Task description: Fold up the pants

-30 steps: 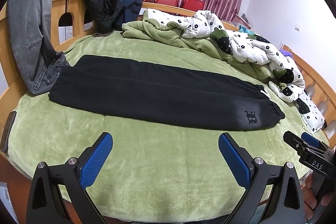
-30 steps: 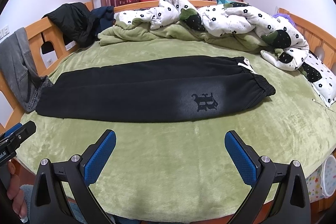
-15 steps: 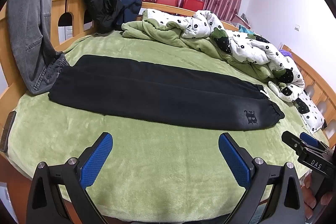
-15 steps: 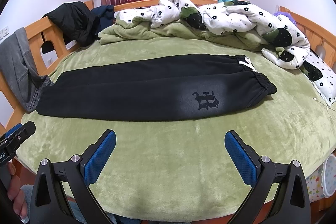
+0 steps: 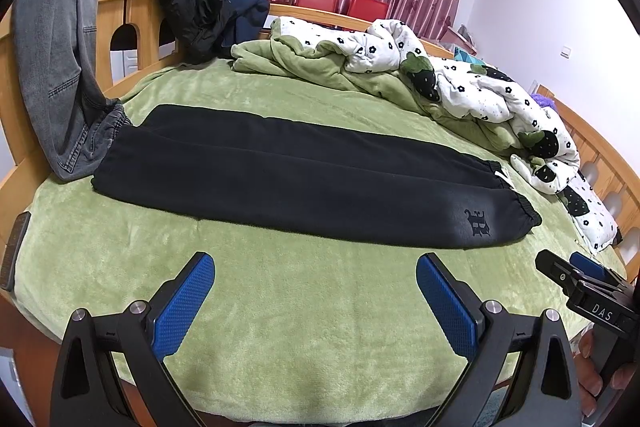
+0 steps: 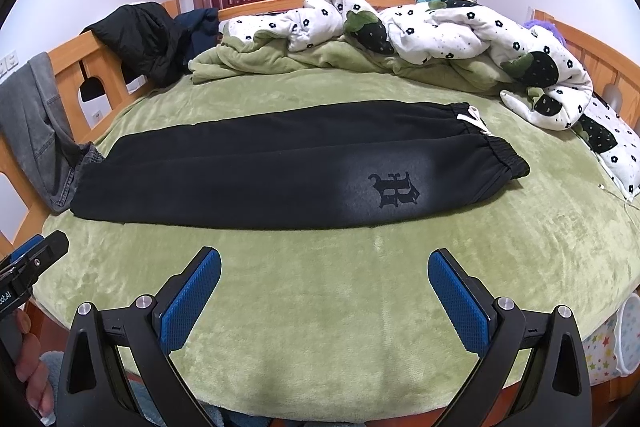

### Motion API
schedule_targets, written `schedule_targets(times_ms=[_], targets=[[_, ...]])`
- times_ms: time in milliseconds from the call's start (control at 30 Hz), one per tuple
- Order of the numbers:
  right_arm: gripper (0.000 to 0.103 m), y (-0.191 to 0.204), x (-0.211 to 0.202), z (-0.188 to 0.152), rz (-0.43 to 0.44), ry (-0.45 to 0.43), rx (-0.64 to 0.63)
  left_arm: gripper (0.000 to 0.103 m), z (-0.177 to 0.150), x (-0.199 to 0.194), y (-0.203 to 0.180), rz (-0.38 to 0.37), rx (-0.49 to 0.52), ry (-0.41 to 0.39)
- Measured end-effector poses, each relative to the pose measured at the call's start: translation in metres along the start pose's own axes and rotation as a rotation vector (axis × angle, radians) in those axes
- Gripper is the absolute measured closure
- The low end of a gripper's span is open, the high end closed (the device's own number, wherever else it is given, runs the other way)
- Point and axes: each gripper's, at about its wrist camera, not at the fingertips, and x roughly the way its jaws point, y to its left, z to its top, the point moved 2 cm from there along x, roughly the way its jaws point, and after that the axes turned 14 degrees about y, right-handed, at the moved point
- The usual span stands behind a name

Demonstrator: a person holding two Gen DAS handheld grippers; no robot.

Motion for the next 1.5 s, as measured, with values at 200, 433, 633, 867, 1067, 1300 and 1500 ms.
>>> schedule_targets(times_ms=[200, 433, 633, 867, 1067, 1300, 1500], targets=[[0.001, 0.0, 0.0, -0.001, 0.011, 0.004, 0.007, 0.002, 0.0, 0.0, 0.001, 0.003, 0.001, -0.001], [0.001, -0.004, 0.001, 0.001, 0.023, 0.018, 0.008, 0.002, -0.001, 0.0, 0.0, 0.003, 0.007, -0.005], [0.001, -0.006, 0.003, 0.005, 0.063, 0.032, 0.033, 0.002, -0.004, -0.001, -0.014, -0.03, -0.002, -0.001], [0.001, -0.015, 0.005, 0.017, 0.164, 0.006, 0.102, 0.002, 0.004, -0.001, -0.002, -0.203, -0.065, -0.018], [0.001, -0.049, 0.012, 0.043, 0.032, -0.089, 0.119, 0.002, 0.039, 0.018, 0.048, -0.124, -0.116, -0.035], [0.011, -0.113, 0.091, 0.049, -0.032, 0.011, 0.189, 0.003, 0.043, 0.092, 0.119, -0.05, -0.234, 0.067], [0.016, -0.155, 0.154, 0.042, 0.103, 0.137, 0.288, 0.009, 0.028, 0.147, 0.16, -0.126, -0.338, 0.129]])
